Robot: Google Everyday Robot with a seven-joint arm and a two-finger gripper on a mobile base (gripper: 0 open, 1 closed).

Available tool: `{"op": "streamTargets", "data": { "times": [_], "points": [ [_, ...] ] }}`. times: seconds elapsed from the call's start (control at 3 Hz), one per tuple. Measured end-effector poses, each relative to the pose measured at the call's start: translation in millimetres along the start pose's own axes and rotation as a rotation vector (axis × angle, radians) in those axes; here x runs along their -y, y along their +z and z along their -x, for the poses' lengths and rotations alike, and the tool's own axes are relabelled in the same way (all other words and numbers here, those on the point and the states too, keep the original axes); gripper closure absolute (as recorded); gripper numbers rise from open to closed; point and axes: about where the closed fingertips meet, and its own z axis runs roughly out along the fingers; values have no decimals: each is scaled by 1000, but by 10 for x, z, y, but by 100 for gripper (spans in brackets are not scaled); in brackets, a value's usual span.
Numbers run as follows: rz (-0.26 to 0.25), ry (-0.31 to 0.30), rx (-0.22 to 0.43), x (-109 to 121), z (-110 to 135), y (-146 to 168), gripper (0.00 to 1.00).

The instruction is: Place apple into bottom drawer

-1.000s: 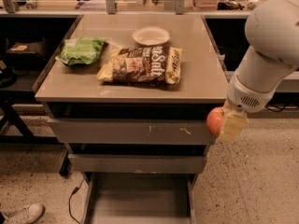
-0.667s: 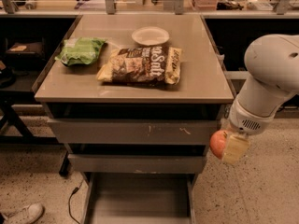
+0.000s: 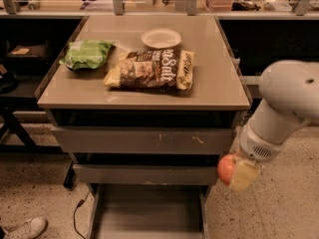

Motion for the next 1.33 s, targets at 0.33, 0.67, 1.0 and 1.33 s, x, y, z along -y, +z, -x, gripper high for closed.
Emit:
{"op": "streamTargets", "data": {
  "times": [0.33, 0.67, 1.0, 1.33],
  "points": [
    [90, 14, 98, -258, 48, 625, 100],
    [195, 41, 160, -426, 50, 1185, 100],
    [212, 46, 163, -434, 47, 1268, 100],
    [229, 42, 166, -491, 90, 1429, 100]
  ]
}}
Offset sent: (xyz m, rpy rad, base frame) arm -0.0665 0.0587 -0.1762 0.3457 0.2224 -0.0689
